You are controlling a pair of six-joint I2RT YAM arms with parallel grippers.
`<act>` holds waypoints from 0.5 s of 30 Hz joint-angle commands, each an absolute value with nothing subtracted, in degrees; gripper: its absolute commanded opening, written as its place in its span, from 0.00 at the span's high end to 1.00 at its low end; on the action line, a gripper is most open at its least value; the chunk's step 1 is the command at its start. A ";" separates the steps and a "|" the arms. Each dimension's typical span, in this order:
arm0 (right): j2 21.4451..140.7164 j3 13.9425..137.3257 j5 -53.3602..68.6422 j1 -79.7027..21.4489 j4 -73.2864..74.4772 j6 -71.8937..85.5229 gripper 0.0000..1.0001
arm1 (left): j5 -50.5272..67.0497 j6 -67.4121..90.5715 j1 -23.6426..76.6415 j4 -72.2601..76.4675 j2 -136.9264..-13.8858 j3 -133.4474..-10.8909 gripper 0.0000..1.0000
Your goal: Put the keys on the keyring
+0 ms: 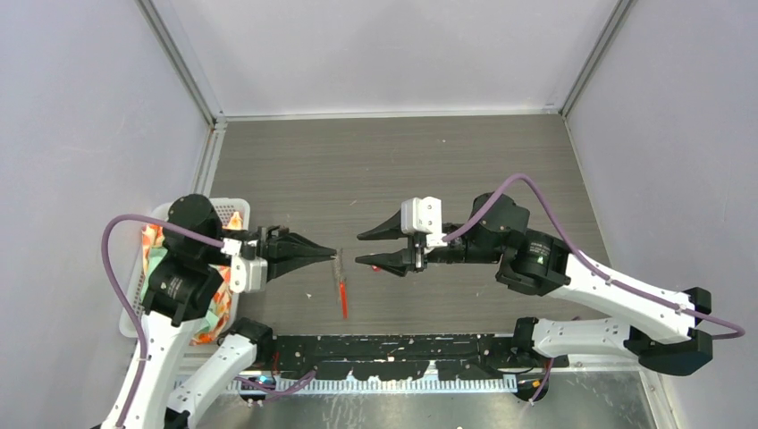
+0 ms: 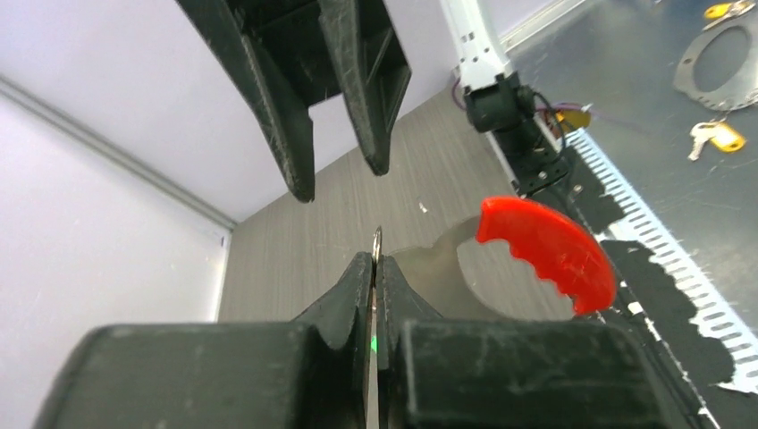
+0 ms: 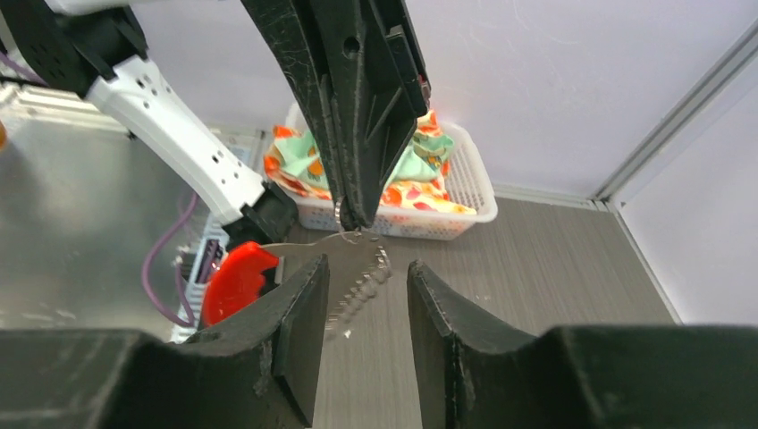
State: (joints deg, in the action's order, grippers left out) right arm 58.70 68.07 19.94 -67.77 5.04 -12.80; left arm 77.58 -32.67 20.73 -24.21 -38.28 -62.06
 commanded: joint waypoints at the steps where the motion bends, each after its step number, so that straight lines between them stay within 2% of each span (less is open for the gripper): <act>1: 60.35 74.32 17.97 -67.98 17.66 -20.17 0.56 | 70.54 -51.59 20.85 -41.38 -40.92 -66.71 1.00; 8: 65.23 79.22 15.69 -68.32 23.21 -24.71 0.57 | 65.18 -55.49 20.83 -50.19 -42.74 -69.97 1.00; 15: 70.32 83.02 13.23 -69.14 24.76 -28.12 0.64 | 64.33 -56.42 20.83 -55.87 -42.58 -70.92 1.00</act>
